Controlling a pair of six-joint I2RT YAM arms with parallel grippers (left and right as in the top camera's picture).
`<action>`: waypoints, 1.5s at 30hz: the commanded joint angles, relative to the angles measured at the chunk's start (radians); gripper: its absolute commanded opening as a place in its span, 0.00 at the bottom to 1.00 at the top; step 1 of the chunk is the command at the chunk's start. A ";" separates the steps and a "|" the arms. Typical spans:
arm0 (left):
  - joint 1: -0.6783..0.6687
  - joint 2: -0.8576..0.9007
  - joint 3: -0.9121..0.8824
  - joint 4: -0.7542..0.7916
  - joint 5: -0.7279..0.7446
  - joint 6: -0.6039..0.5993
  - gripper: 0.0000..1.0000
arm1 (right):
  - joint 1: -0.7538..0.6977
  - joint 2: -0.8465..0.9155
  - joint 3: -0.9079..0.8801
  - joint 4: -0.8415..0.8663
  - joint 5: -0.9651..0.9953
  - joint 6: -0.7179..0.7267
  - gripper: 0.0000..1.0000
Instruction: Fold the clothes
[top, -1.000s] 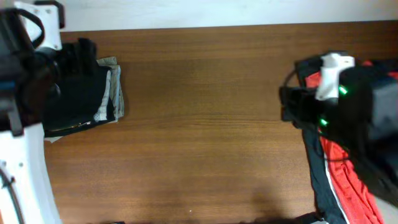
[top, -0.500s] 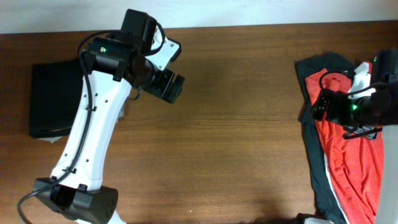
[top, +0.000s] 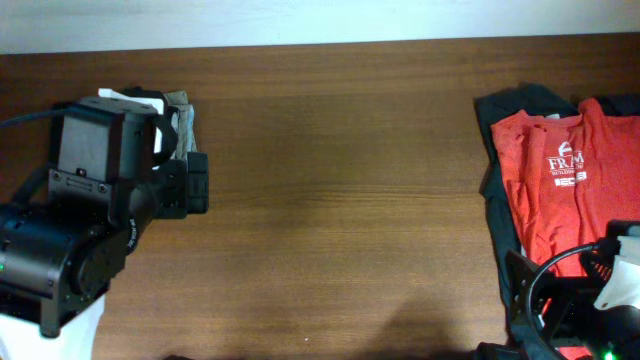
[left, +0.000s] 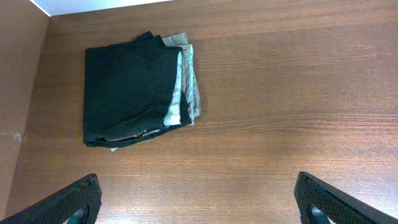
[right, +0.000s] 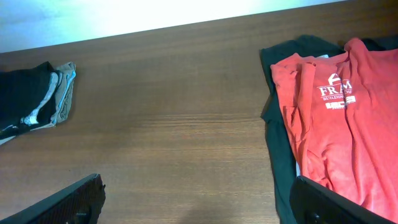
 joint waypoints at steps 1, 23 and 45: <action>-0.004 0.001 0.002 0.001 -0.020 -0.016 0.99 | -0.003 0.000 0.000 0.003 -0.009 0.013 0.99; -0.004 0.001 0.002 0.001 -0.020 -0.016 0.99 | 0.185 -0.793 -1.621 1.419 0.020 -0.244 0.99; -0.004 0.001 0.002 0.001 -0.020 -0.016 0.99 | 0.185 -0.790 -1.722 1.505 0.310 -0.005 0.99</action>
